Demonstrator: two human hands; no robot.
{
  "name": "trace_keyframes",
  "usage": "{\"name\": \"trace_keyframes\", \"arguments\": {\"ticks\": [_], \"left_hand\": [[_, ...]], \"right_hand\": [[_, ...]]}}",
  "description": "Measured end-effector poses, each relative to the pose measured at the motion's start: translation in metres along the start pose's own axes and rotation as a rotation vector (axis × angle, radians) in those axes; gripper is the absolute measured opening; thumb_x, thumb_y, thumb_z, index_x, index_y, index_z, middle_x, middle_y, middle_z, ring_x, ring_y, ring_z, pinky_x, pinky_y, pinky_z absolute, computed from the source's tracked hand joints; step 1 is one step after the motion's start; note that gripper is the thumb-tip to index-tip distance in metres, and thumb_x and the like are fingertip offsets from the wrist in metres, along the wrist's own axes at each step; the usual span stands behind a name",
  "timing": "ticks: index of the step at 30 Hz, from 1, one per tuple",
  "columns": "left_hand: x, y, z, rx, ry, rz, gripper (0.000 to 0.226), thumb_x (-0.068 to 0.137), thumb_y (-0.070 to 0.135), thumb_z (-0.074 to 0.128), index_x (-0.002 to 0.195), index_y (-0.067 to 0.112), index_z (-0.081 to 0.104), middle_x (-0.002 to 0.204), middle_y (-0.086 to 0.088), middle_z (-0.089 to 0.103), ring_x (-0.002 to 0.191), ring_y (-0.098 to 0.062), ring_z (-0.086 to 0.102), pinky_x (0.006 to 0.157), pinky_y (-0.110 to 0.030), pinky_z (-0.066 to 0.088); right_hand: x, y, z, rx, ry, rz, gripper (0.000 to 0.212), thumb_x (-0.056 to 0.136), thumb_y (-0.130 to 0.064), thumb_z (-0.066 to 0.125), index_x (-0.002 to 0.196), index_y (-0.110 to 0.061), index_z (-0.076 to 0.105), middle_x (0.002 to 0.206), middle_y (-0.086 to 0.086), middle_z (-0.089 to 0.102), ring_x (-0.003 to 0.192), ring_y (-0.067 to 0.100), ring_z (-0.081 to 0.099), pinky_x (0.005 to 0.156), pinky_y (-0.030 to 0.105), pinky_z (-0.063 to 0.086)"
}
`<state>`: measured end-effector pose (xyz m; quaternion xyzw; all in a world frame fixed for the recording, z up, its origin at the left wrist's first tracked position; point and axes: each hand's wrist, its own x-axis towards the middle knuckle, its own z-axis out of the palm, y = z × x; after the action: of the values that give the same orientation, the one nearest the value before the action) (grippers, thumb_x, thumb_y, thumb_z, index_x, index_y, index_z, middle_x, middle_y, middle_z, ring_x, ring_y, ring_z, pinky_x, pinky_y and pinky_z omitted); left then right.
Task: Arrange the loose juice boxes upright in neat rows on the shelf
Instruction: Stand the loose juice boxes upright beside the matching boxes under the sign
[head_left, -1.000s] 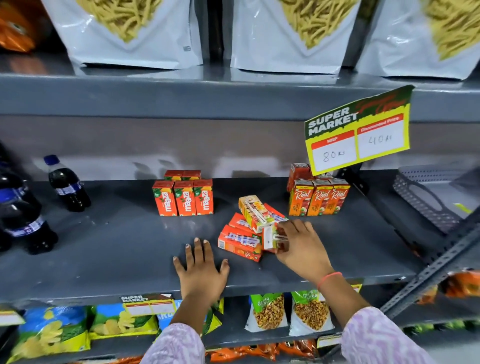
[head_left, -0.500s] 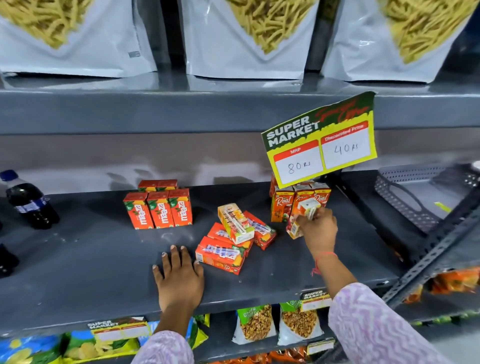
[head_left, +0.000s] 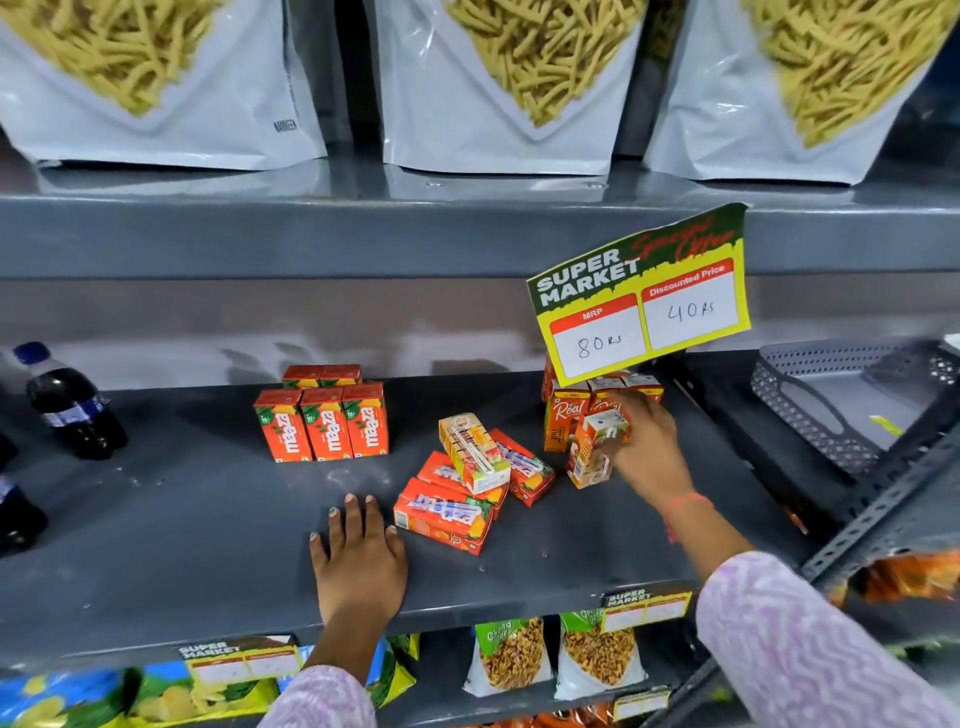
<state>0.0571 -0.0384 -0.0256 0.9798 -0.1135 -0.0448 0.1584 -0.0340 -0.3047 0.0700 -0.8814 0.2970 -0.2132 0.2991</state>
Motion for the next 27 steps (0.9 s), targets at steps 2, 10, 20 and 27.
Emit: {"name": "trace_keyframes", "arguments": {"ticks": [2, 10, 20, 27], "left_hand": [[-0.001, 0.001, 0.0, 0.003, 0.0, -0.003, 0.053, 0.098, 0.033, 0.018, 0.147, 0.016, 0.008, 0.159, -0.005, 0.006, 0.147, -0.025, 0.004, 0.12, -0.045, 0.007], [0.001, -0.001, -0.004, 0.023, 0.015, 0.008, 0.053, 0.097, 0.033, 0.021, 0.147, 0.018, 0.01, 0.159, -0.002, 0.01, 0.146, -0.022, 0.009, 0.12, -0.042, 0.013], [0.003, -0.004, -0.001, -0.027, 0.005, -0.086, 0.054, 0.097, 0.034, 0.019, 0.147, 0.02, 0.007, 0.159, -0.009, 0.003, 0.146, -0.03, 0.001, 0.12, -0.048, 0.004], [0.004, -0.005, 0.0, -0.028, 0.023, -0.079, 0.054, 0.096, 0.035, 0.021, 0.147, 0.02, 0.01, 0.159, -0.009, 0.007, 0.146, -0.03, 0.004, 0.119, -0.048, 0.006]], "right_hand": [[0.013, -0.004, -0.012, -0.247, -0.199, -0.125, 0.058, 0.08, 0.003, 0.053, 0.134, -0.017, 0.046, 0.145, 0.007, 0.043, 0.136, 0.028, 0.033, 0.11, 0.039, 0.034], [0.036, -0.019, -0.017, -0.683, -0.333, -0.11, 0.043, 0.088, -0.025, 0.056, 0.129, -0.016, 0.049, 0.133, 0.012, 0.056, 0.12, 0.031, 0.053, 0.095, 0.04, 0.047], [0.054, -0.023, -0.017, -0.699, -0.541, -0.207, 0.054, 0.087, -0.004, 0.053, 0.135, -0.027, 0.045, 0.145, 0.009, 0.045, 0.129, 0.03, 0.046, 0.105, 0.041, 0.044], [0.045, -0.037, -0.031, -0.726, -0.503, -0.043, 0.033, 0.088, -0.012, 0.057, 0.119, -0.001, 0.056, 0.123, 0.018, 0.06, 0.115, 0.034, 0.056, 0.093, 0.034, 0.046]]}}
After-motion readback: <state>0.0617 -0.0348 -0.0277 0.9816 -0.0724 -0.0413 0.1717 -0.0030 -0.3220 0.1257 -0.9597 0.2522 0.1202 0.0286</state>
